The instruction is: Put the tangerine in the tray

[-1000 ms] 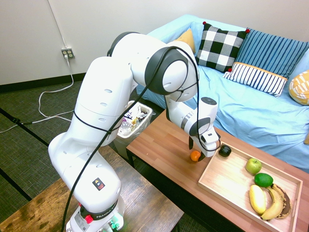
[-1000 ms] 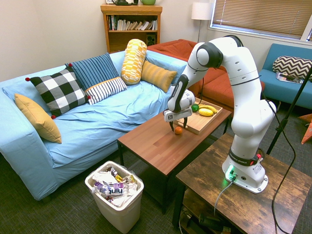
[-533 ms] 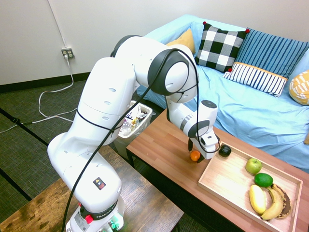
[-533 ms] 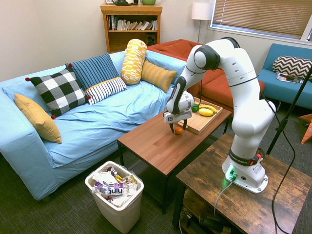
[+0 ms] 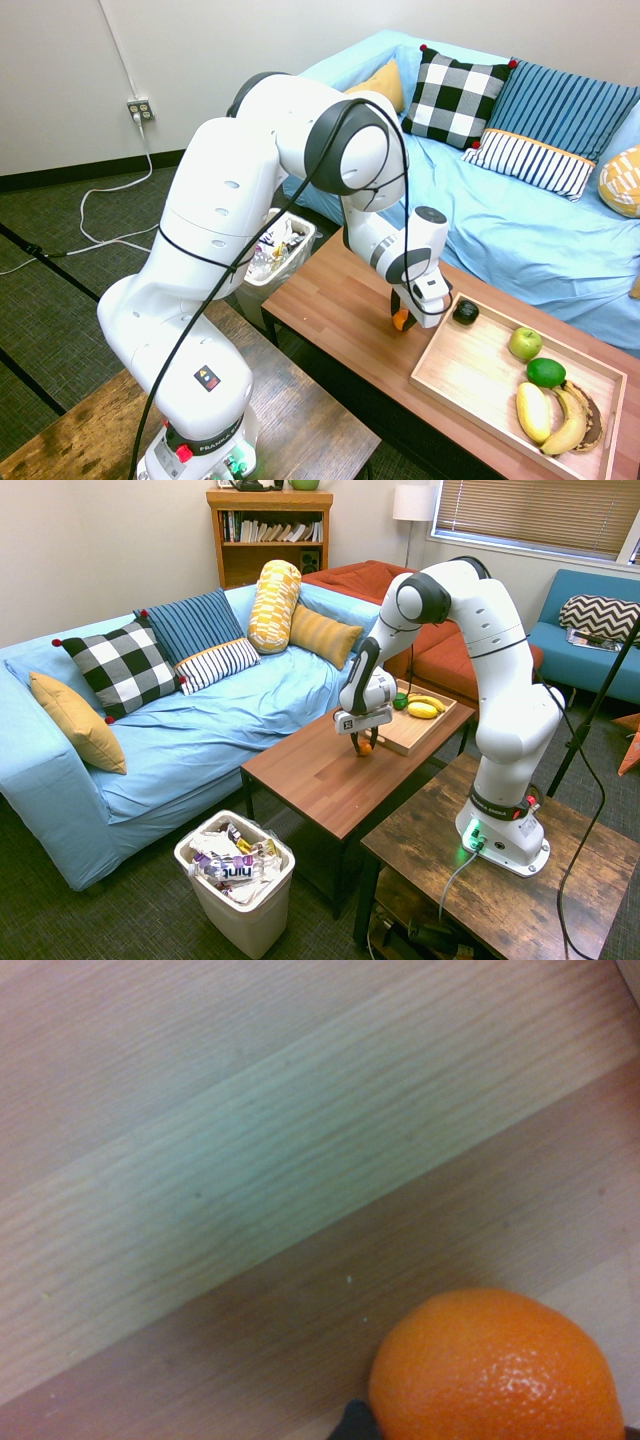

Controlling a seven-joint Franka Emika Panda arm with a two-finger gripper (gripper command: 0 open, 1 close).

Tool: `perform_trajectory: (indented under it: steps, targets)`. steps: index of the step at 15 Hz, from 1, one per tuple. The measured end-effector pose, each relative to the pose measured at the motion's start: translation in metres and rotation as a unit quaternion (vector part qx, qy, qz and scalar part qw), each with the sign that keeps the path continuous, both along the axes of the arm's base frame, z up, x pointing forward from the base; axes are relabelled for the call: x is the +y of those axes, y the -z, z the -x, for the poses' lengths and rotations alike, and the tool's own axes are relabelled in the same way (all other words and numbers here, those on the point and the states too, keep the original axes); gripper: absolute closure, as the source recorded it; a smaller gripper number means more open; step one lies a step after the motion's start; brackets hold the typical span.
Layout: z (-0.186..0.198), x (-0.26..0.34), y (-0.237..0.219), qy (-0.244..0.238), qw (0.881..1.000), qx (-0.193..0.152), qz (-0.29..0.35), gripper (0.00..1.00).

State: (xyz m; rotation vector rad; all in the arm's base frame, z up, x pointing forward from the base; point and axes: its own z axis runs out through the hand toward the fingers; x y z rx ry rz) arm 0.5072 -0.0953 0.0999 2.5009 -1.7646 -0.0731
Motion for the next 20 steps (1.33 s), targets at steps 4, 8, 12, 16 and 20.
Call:
perform_trajectory:
  steps: [4, 8, 12, 16, 20]
  targets:
    - [-0.008, -0.025, -0.036, 0.006, 1.000, -0.023, 0.007, 1.00]
    - [-0.009, -0.094, -0.083, 0.042, 0.998, -0.033, 0.017, 1.00]
    - [-0.017, -0.164, -0.064, 0.082, 0.996, -0.027, 0.035, 1.00]
    - [-0.030, -0.182, -0.014, 0.096, 0.995, -0.011, 0.038, 1.00]
    - [-0.038, -0.183, -0.008, 0.098, 0.995, -0.010, 0.035, 0.00]
